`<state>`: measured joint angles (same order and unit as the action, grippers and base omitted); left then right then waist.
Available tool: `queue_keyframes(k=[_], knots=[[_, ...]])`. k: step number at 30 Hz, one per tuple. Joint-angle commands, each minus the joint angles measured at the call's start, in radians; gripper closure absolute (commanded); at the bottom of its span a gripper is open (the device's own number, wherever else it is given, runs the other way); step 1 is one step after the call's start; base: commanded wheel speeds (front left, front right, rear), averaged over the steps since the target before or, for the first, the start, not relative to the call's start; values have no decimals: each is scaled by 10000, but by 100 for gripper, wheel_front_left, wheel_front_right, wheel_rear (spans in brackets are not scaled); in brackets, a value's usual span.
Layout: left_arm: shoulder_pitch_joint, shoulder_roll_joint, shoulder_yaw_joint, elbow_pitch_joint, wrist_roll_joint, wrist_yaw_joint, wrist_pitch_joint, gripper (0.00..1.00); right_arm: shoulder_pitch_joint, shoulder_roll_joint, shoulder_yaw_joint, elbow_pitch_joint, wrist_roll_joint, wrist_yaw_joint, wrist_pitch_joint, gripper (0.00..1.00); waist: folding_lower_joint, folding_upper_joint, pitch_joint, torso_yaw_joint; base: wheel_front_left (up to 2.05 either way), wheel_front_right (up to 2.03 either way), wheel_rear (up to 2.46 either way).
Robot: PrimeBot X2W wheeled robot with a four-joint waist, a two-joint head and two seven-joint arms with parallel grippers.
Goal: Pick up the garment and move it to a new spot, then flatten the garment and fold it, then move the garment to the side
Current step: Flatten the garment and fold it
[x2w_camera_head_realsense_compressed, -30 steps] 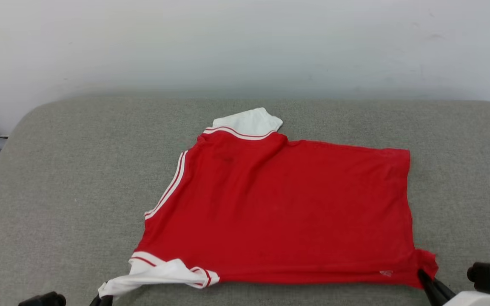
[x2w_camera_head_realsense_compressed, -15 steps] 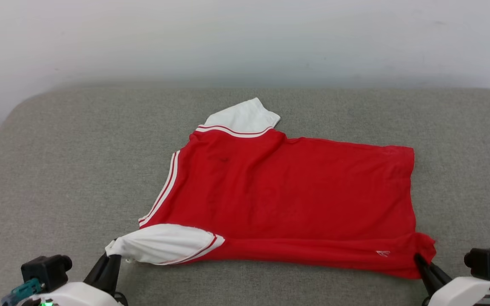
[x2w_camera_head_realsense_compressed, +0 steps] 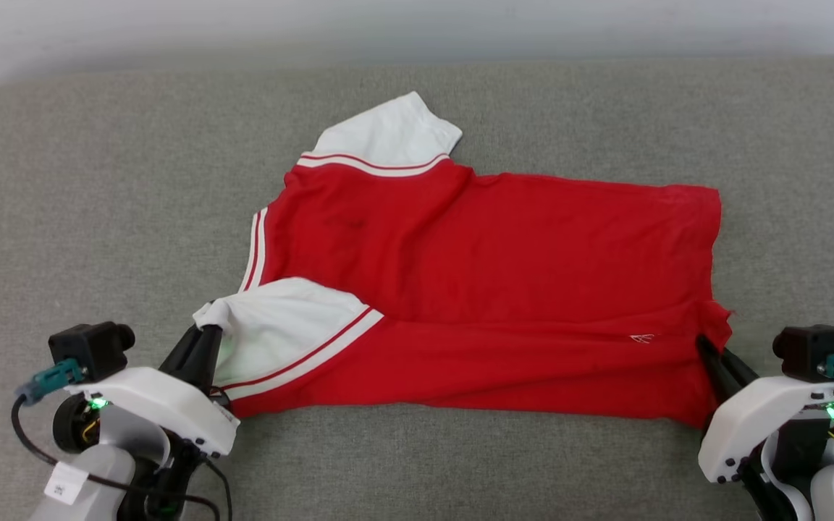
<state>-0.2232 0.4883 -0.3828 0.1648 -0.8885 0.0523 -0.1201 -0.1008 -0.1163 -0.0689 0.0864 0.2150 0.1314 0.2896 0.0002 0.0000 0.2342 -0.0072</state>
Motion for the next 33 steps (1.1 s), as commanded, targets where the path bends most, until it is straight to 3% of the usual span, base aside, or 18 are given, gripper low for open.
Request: queue_keyframes(k=[1, 5, 7, 9, 10, 12, 13, 19, 24, 33], knots=[[-311, -138, 0, 296, -138, -215, -1, 100, -251, 27, 31, 172, -97, -15, -85, 100, -2, 0, 284, 21, 0, 0, 0], [-741, -404, -156, 1326, -414, -717, 153, 100, -500, 39, 50, 896, -391, -15, -289, 97, -2, 0, 428, 42, 0, 0, 0], [-963, -480, -230, 1801, -478, -930, 265, 100, -595, 86, 49, 1288, -457, -15, -393, 84, -2, 0, 449, 44, 0, 0, 0], [-1119, -541, -321, 2211, -577, -1104, 405, 100, -663, 133, 106, 1646, -439, -15, -507, 29, -2, 0, 434, 35, 0, 0, 0], [-1177, -572, -354, 2357, -588, -1167, 412, 75, -709, 143, 161, 1760, -390, -15, -634, 0, -2, 0, 408, 30, 0, 0, 0], [-1287, -643, -324, 2607, -612, -1269, 234, 41, -796, 167, 158, 1953, -312, -16, -958, 0, -2, 0, 308, 25, 0, 0, 0], [-1330, -676, -306, 2733, -627, -1299, 150, 0, -814, 167, 136, 2005, -277, -16, -1186, 0, -2, 0, 240, 26, 0, 0, 0], [-1204, -611, -61, 3136, -492, -1119, -501, 0, -653, 260, 206, 1751, -190, -13, -3211, 0, -2, 0, -301, 12, 0, 0, 0], [-1017, -169, -28, 2985, -345, -793, -351, 0, -237, 425, -69, 1390, -382, -13, -3764, 0, -2, 0, -781, 25, 0, 0, 0], [-736, 1359, -314, 1064, -1035, -530, 2923, 0, 288, 626, -281, 682, -490, -12, -3436, 0, -2, 0, -1141, -11, 0, 0, 0]])
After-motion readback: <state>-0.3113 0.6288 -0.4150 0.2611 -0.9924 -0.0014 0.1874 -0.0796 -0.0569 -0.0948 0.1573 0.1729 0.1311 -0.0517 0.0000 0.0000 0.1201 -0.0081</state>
